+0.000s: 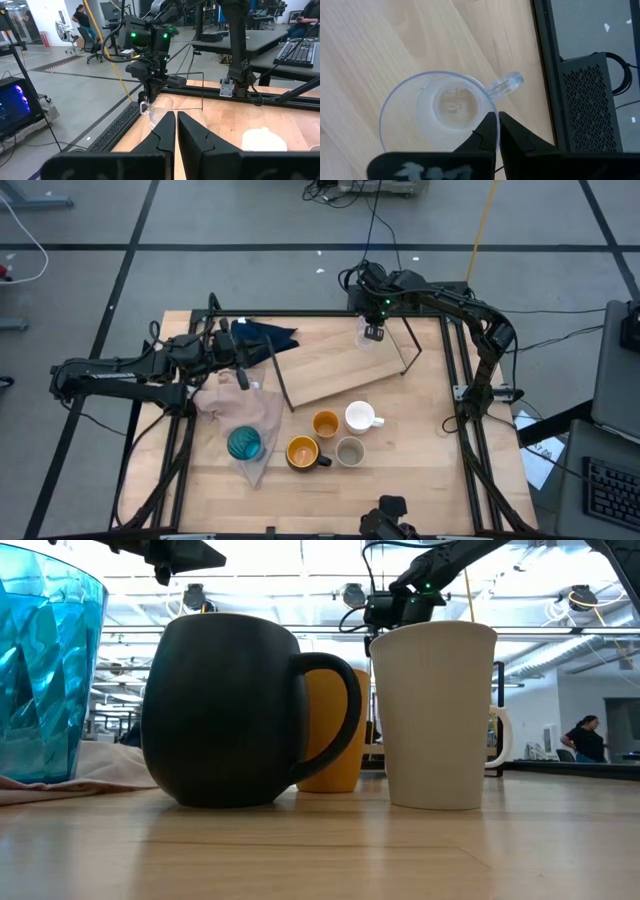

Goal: Stack small to large cups/mugs on shelf
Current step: Put the transparent cup on the shelf, then put the white cup on the shelf

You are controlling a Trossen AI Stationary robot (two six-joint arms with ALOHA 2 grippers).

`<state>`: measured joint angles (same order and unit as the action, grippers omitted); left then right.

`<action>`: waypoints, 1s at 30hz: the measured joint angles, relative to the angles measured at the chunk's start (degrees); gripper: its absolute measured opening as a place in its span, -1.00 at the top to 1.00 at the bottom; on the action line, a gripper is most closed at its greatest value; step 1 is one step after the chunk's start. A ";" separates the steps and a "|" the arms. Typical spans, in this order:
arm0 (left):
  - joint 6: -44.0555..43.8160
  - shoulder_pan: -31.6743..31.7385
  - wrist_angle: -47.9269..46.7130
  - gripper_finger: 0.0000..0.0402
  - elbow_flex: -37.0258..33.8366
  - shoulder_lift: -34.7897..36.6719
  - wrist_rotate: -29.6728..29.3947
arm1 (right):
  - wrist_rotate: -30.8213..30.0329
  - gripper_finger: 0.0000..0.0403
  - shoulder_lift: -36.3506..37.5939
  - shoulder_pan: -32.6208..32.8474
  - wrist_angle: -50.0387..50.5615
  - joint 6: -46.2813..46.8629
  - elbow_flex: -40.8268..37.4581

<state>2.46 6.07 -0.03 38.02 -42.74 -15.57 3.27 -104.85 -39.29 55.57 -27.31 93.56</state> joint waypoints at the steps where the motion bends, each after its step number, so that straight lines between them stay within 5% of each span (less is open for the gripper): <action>1: -0.04 0.02 -0.06 0.89 0.00 -0.02 0.00 | 0.00 1.00 0.01 0.00 0.00 0.01 -0.30; 20: 0.00 0.00 -0.30 0.89 0.00 -0.02 0.00 | 0.00 0.84 0.01 0.00 -0.90 -0.39 -2.08; 30: 0.29 0.02 -0.30 0.89 0.00 -0.01 0.00 | -0.46 0.54 0.29 0.00 -1.46 -1.11 -2.08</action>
<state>2.74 6.09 -0.34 38.02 -42.76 -15.57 2.81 -104.56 -39.29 54.11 -28.42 91.48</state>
